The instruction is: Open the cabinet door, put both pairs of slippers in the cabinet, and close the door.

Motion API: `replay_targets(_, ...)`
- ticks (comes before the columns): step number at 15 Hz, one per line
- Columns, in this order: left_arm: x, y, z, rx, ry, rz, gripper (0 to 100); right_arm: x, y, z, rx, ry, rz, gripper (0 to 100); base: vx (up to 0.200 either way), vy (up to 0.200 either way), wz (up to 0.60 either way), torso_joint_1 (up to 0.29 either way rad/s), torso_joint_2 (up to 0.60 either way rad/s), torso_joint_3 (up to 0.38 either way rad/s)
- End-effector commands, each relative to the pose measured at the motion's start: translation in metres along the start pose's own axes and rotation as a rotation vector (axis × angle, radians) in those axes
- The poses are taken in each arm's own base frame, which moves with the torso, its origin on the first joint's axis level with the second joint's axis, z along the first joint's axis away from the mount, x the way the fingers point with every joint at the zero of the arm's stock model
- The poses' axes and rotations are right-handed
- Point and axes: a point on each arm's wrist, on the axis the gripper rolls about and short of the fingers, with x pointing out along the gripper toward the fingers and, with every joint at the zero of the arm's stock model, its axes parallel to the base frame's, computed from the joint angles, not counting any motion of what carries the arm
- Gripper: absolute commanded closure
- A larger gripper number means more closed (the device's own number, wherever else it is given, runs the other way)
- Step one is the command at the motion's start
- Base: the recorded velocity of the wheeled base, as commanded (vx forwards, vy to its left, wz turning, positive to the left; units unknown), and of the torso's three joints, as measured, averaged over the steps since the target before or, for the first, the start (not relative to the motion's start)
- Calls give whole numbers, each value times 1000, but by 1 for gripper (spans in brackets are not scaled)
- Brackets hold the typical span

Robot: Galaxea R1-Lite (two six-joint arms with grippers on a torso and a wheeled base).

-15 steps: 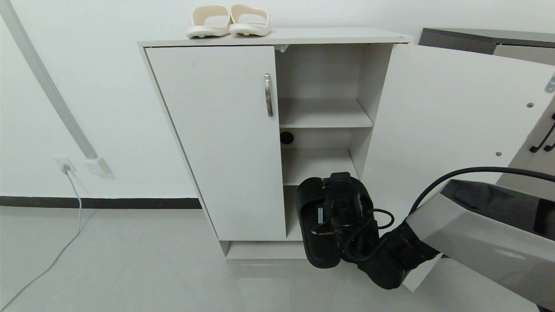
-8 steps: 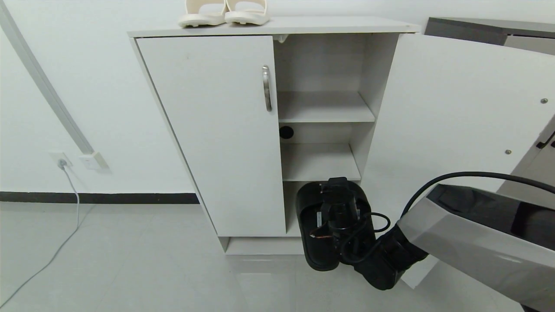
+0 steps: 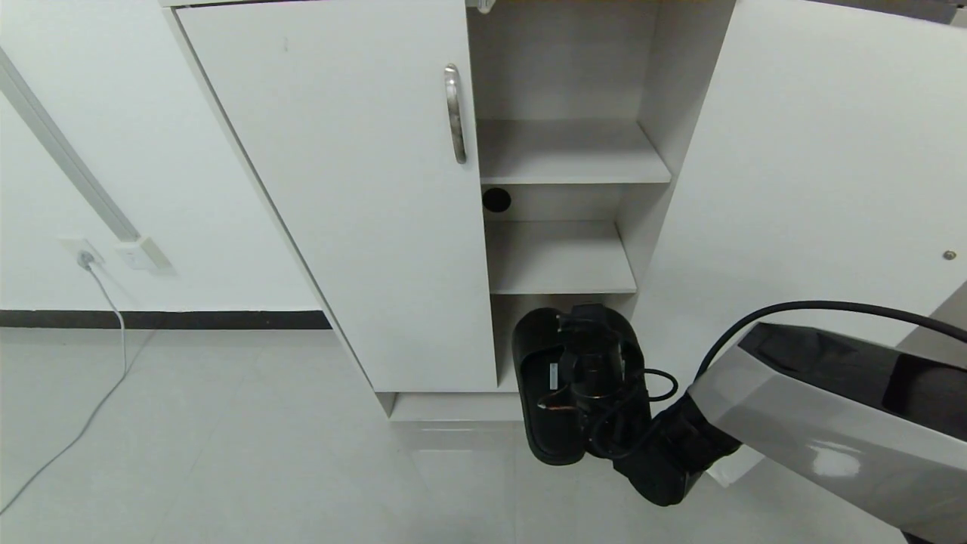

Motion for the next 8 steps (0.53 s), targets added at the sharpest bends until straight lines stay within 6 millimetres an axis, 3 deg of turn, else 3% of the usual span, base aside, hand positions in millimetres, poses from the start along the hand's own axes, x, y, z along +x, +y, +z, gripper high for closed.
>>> replay_targets(1, 0, 0, 0, -1, 2, 2, 100, -5, 4, 8, 17, -42, 10, 100, 0, 0, 0, 0, 0, 0)
replay_targets(8, 0, 0, 0, -1, 2, 2, 100, -4, 3, 14, 43, -99, -1, 100, 0, 0, 0, 0, 0, 0)
